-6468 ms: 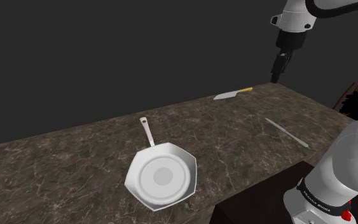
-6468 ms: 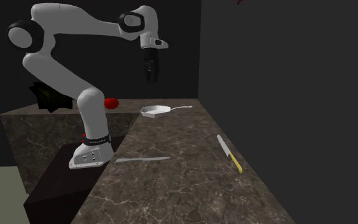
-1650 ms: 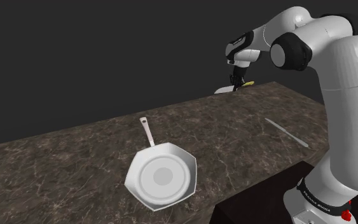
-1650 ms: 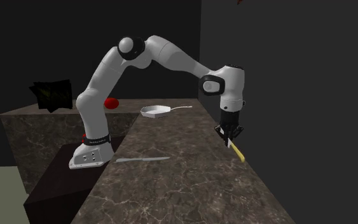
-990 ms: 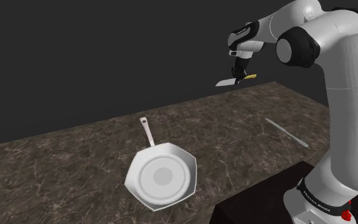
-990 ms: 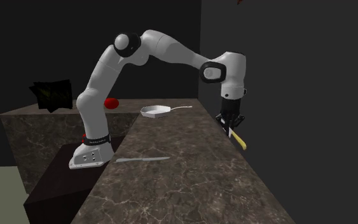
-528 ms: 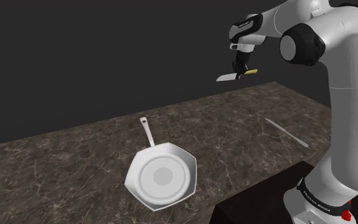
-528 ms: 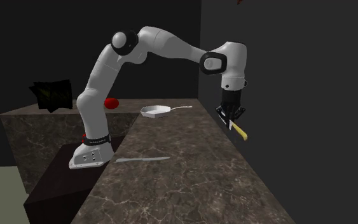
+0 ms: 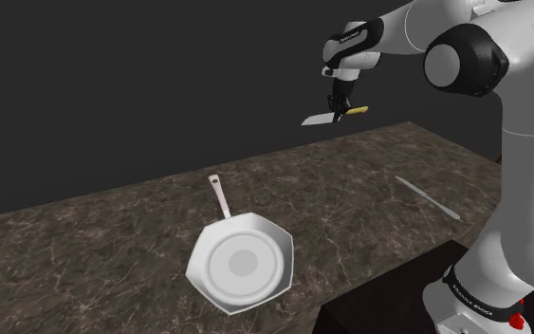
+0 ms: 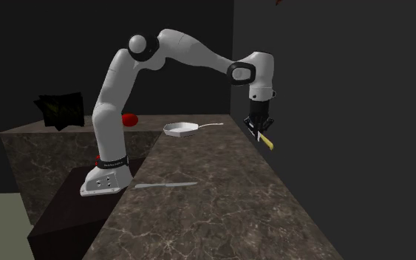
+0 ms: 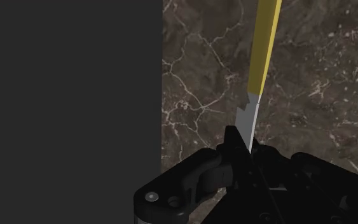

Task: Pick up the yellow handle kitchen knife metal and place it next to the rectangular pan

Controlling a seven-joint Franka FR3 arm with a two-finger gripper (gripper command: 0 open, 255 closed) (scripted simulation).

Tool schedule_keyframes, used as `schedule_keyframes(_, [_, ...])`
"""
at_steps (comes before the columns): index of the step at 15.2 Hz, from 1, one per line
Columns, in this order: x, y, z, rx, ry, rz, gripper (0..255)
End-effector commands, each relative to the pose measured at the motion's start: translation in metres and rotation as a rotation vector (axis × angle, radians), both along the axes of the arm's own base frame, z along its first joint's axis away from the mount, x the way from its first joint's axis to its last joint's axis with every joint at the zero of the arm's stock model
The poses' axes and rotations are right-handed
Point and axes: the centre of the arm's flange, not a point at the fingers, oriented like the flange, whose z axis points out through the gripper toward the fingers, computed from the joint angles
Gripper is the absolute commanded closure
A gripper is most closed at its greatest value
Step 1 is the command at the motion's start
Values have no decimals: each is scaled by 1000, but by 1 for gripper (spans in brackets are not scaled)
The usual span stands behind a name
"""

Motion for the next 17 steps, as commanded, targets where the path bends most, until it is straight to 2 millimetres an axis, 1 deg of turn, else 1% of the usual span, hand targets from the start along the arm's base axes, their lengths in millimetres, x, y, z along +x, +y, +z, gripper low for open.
schedule_keyframes(1, [5,28,1,0,0,-1,255])
schedule_keyframes(17, [61,232,1,0,0,-1,255])
